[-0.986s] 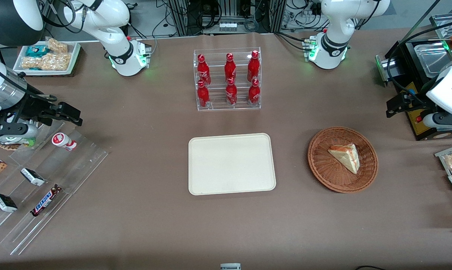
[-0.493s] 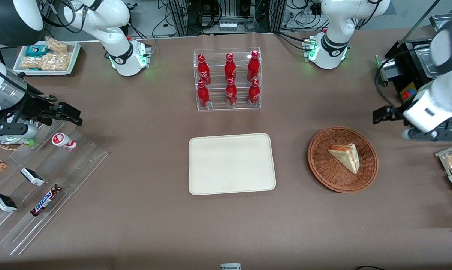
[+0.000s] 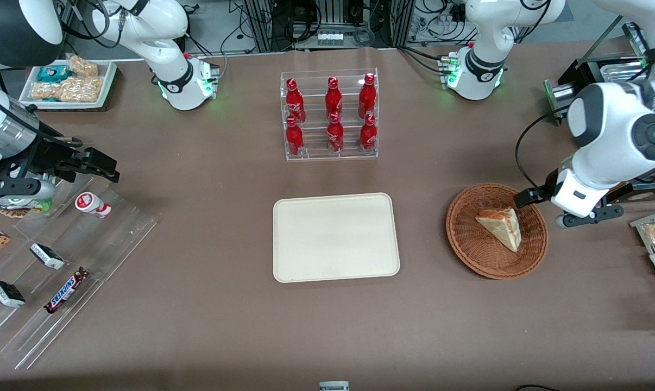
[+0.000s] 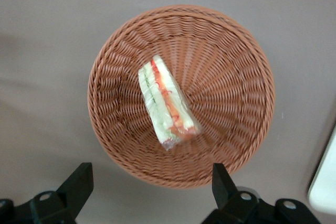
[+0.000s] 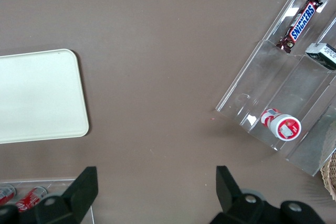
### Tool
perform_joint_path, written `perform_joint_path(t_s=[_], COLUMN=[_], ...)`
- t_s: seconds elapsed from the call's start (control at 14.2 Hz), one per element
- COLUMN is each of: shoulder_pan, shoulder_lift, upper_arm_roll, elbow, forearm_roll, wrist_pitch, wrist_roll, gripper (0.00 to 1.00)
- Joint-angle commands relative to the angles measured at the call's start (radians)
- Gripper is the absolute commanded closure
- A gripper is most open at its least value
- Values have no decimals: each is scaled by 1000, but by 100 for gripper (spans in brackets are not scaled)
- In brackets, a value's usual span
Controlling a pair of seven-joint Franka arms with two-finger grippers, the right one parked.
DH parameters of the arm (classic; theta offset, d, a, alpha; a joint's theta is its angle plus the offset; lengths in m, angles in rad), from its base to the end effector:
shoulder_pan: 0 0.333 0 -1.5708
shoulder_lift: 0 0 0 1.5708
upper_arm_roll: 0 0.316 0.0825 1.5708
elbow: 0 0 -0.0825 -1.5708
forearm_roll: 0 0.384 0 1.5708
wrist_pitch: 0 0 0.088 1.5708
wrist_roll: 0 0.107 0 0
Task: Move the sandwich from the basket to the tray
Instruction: 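Lower the open left gripper over the wrapped sandwich in the basket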
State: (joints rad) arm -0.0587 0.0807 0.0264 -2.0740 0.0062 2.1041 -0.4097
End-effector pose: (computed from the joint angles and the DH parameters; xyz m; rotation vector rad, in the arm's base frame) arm 0.5558 -0.0178 0.3872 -3.0679 -0.5806 0.0745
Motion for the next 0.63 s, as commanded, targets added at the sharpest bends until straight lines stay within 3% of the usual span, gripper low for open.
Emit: perform_joint_path(t_s=[0.0,0.28,0.49,0.56], shoulder_pan=[6,6,6,6], shoulder_lift=[-19,51,140,155], upper_arm_roll=[-10,-10,-11,-11], elbow=[-84,-179,-178,-175], forearm_roll=[17,15,15,2], wrist_pitch=[106,333,413,424], wrist_roll=[-293,-526,-546,-558], gripper=[0,0,3,26])
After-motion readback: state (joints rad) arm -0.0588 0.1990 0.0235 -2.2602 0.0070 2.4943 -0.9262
